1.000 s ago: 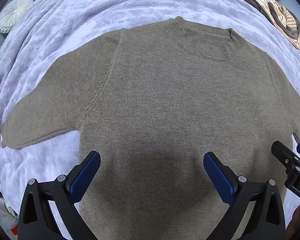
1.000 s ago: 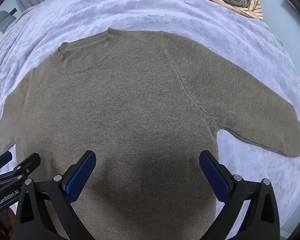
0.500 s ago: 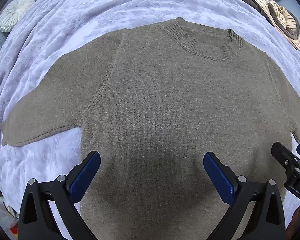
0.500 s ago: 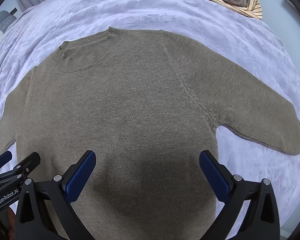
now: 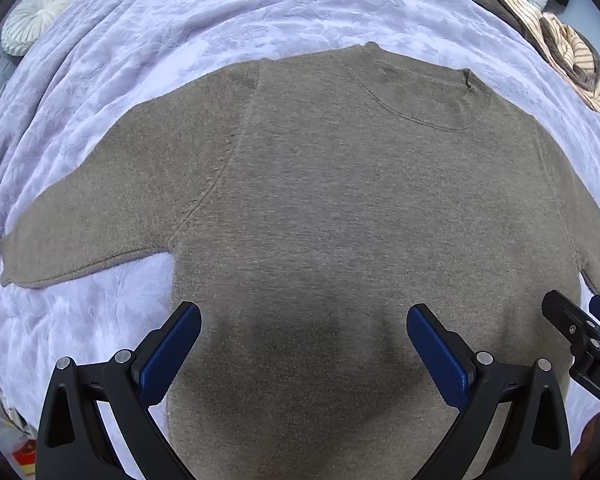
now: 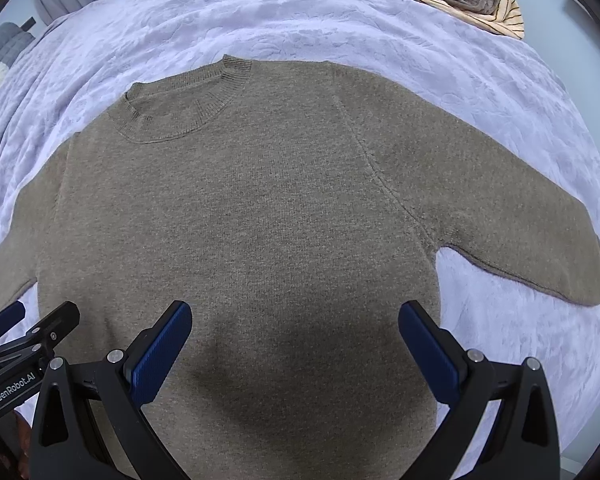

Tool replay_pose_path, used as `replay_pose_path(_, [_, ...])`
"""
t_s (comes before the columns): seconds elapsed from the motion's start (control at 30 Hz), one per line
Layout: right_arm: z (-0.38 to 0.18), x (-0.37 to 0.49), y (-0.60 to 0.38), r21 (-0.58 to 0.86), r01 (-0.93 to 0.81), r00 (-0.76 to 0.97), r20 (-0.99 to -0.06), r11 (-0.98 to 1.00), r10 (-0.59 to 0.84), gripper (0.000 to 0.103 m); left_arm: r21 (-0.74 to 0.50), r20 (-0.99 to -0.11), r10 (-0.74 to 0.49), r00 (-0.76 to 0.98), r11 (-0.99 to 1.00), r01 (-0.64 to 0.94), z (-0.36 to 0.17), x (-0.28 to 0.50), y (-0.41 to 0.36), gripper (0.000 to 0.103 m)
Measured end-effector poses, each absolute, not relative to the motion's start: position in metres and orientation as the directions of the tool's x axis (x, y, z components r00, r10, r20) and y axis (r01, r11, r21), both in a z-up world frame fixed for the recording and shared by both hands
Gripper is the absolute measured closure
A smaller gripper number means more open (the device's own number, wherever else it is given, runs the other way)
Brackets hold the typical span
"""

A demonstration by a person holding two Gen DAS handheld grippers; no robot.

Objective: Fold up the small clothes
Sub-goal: 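Grasp the sweater side edge with the left gripper and lift it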

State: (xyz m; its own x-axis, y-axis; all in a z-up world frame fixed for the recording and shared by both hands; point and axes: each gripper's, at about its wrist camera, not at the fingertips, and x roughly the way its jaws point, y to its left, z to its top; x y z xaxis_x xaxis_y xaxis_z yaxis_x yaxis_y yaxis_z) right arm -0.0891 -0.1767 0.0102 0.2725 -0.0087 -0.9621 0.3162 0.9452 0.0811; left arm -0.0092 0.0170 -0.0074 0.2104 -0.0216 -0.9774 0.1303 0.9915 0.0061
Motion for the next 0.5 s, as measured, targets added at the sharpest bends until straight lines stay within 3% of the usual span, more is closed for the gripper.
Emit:
replay_pose_path(0.27, [0.013,-0.087,-0.161,0.113,0.294,0.322,-0.947,0.949,0.013,0.000,-0.079,-0.973,-0.103,0.205,0.990,0.121,-0.011,-0.007,0.045,0.000])
replay_pose_path(0.5, [0.019,-0.092,-0.115,0.192,0.196,0.299,-0.946,0.962,0.127,0.000,-0.232,-0.940,-0.226,0.256,0.973,0.010,-0.017,-0.007,0.130,0.000])
